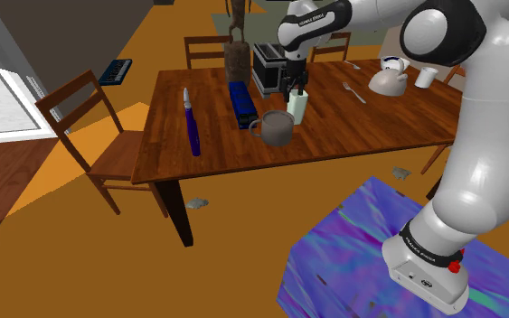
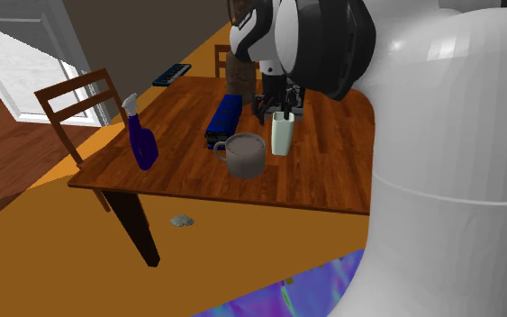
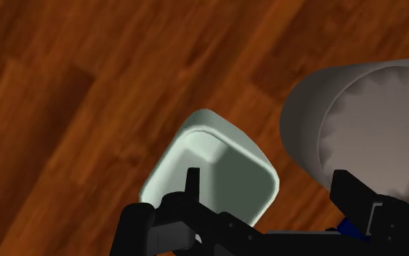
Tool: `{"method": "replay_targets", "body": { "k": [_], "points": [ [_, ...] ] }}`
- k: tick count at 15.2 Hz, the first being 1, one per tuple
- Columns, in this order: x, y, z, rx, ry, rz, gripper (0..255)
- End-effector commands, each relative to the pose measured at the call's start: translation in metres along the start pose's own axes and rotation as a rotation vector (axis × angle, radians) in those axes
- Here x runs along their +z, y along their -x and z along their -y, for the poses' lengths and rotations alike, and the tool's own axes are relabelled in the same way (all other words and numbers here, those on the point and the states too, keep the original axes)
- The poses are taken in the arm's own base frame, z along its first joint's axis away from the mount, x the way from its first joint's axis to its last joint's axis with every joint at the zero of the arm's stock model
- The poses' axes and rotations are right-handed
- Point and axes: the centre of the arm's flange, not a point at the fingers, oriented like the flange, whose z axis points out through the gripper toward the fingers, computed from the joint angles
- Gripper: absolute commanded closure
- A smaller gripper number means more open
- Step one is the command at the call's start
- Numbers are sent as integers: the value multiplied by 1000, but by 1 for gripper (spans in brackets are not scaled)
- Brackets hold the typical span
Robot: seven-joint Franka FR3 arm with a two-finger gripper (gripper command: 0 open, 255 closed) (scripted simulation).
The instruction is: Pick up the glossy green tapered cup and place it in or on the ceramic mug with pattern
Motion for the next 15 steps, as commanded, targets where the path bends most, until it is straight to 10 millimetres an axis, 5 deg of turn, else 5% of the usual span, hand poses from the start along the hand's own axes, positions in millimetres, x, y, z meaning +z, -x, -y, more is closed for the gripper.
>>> {"method": "replay_targets", "body": {
  "k": [1, 10, 11, 15],
  "points": [
    [10, 0, 0, 0, 0, -1, 0],
    [18, 0, 0, 0, 0, 0, 0],
    [18, 0, 0, 0, 0, 0, 255],
    [18, 0, 0, 0, 0, 0, 255]
  ]
}}
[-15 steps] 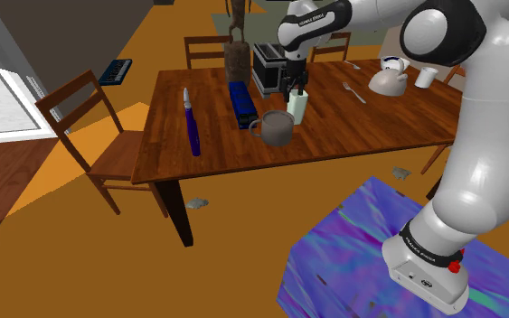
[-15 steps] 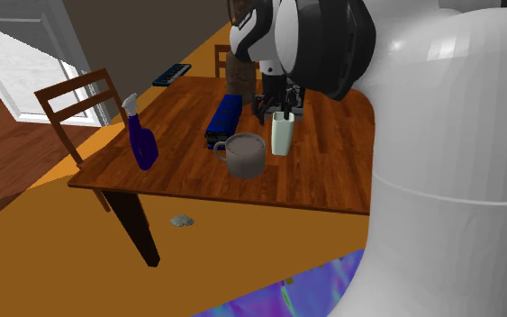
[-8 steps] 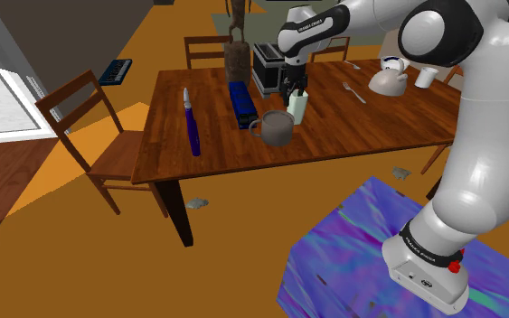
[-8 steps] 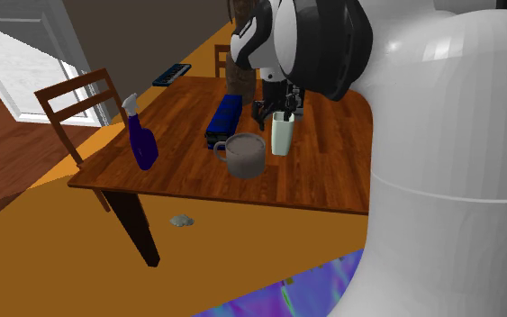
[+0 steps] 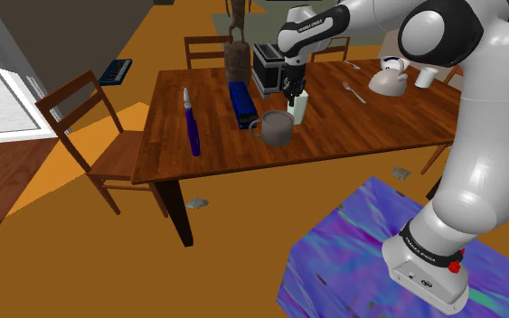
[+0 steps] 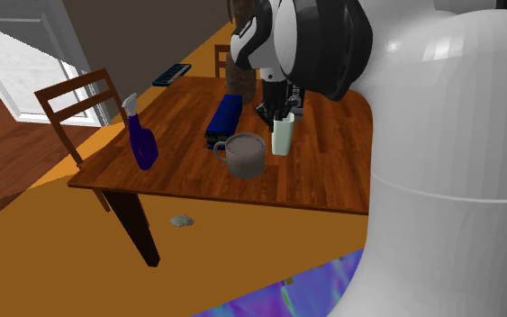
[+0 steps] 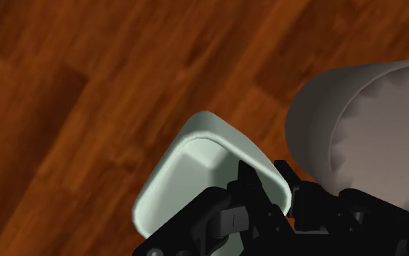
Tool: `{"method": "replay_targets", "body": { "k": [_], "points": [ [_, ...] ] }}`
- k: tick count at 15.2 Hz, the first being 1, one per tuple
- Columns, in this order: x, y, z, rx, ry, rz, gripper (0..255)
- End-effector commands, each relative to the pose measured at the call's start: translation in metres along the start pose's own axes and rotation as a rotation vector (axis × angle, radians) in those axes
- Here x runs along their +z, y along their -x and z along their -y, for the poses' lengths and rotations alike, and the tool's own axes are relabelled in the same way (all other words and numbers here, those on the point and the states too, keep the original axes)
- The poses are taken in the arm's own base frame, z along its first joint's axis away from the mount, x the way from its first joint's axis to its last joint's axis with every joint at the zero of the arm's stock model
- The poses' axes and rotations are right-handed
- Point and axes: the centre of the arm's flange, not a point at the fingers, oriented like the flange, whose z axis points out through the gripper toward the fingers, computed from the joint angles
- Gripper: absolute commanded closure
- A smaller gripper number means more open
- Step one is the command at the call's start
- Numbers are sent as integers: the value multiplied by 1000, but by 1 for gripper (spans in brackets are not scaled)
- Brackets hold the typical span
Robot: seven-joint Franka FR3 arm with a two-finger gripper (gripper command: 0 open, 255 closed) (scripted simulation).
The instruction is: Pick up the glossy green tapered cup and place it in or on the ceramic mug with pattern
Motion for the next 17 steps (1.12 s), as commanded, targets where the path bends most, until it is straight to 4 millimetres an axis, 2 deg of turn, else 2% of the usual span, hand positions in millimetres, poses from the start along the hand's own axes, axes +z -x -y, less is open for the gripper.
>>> {"method": "replay_targets", "body": {
  "k": [1, 5, 17],
  "points": [
    [0, 0, 0, 0, 0, 0, 255],
    [0, 0, 0, 0, 0, 0, 255],
    [-63, 5, -1, 0, 0, 0, 255]
  ]
}}
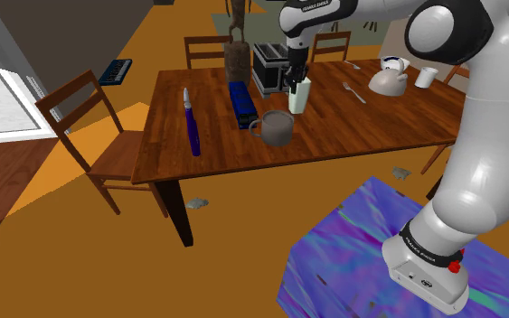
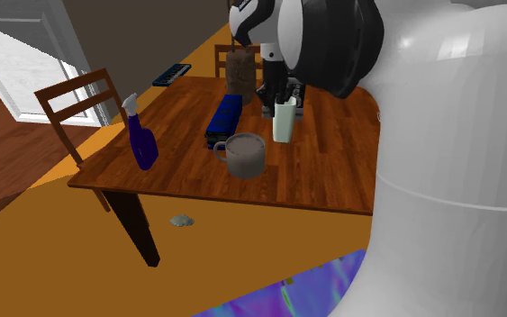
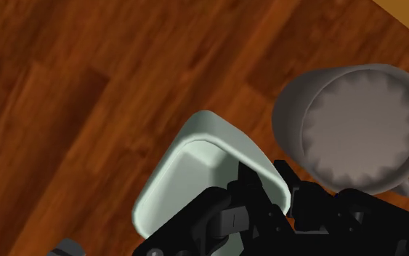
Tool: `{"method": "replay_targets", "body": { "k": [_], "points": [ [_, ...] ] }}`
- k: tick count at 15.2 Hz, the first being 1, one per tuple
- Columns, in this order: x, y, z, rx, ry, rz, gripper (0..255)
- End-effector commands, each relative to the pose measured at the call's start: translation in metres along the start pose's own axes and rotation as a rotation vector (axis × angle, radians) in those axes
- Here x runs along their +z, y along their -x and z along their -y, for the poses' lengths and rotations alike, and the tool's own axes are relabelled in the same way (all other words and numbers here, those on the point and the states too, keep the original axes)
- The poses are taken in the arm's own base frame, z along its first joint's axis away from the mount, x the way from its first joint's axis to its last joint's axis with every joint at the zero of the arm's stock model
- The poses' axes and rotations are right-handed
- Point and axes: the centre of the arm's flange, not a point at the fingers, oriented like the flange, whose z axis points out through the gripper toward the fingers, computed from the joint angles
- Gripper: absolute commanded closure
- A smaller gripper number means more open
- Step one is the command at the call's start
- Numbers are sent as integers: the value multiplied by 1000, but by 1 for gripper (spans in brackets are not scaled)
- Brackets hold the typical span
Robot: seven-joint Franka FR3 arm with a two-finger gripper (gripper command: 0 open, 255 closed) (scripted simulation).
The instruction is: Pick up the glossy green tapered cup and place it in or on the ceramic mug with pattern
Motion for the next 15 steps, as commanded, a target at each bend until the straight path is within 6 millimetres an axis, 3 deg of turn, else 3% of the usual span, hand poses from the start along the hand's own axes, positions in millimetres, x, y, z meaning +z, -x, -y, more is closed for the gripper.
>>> {"method": "replay_targets", "body": {
  "k": [1, 15],
  "points": [
    [-10, 1, 1, 0, 0, 0, 255],
    [-84, 7, 0, 0, 0, 0, 255]
  ]
}}
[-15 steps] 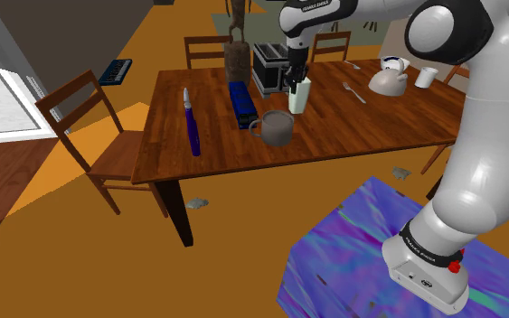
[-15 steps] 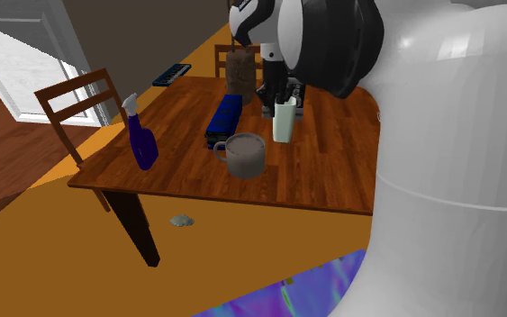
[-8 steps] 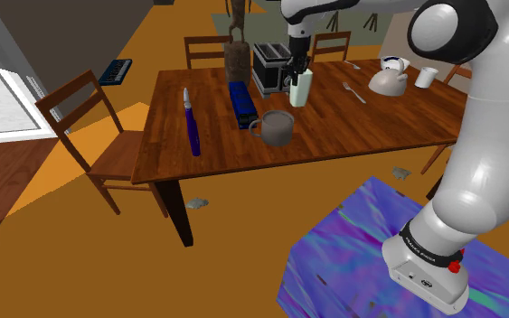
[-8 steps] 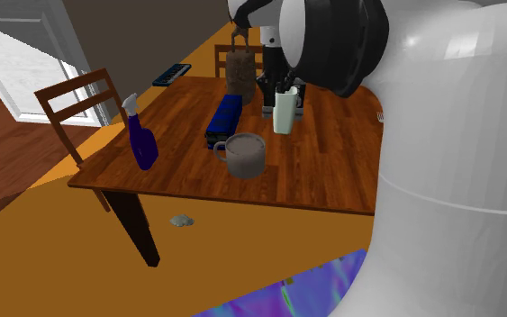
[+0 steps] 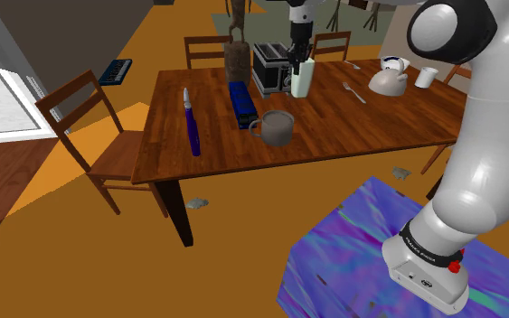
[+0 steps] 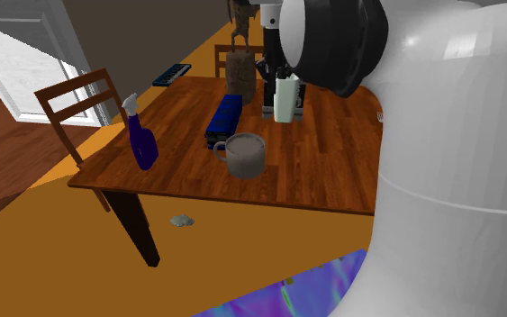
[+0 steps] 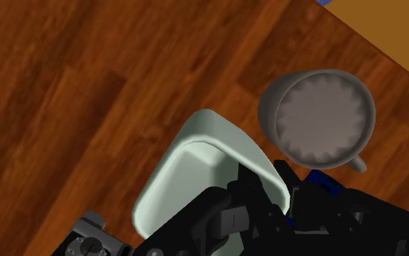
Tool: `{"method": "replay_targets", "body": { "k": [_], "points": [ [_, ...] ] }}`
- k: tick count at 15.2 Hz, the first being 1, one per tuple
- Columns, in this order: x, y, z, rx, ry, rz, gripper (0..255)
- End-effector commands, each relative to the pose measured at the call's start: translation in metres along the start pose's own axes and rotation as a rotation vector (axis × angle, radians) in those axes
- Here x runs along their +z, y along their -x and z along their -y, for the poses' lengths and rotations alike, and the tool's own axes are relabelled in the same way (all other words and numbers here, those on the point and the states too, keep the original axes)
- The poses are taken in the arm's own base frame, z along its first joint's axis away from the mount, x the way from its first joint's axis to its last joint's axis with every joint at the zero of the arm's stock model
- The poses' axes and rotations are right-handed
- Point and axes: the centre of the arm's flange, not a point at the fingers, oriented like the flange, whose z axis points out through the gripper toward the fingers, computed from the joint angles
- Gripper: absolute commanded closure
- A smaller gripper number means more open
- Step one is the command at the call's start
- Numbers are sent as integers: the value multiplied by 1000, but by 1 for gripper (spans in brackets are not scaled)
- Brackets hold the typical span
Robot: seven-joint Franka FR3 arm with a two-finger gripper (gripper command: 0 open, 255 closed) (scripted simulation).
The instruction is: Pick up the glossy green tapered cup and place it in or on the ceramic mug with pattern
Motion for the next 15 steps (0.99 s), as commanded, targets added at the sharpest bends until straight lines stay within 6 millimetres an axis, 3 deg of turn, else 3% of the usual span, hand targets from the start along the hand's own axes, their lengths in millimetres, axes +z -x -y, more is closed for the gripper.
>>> {"method": "replay_targets", "body": {
  "k": [1, 6, 15],
  "points": [
    [-9, 0, -1, 0, 0, 0, 255],
    [-33, 2, -1, 0, 0, 0, 255],
    [-67, 7, 113, 0, 0, 0, 255]
  ]
}}
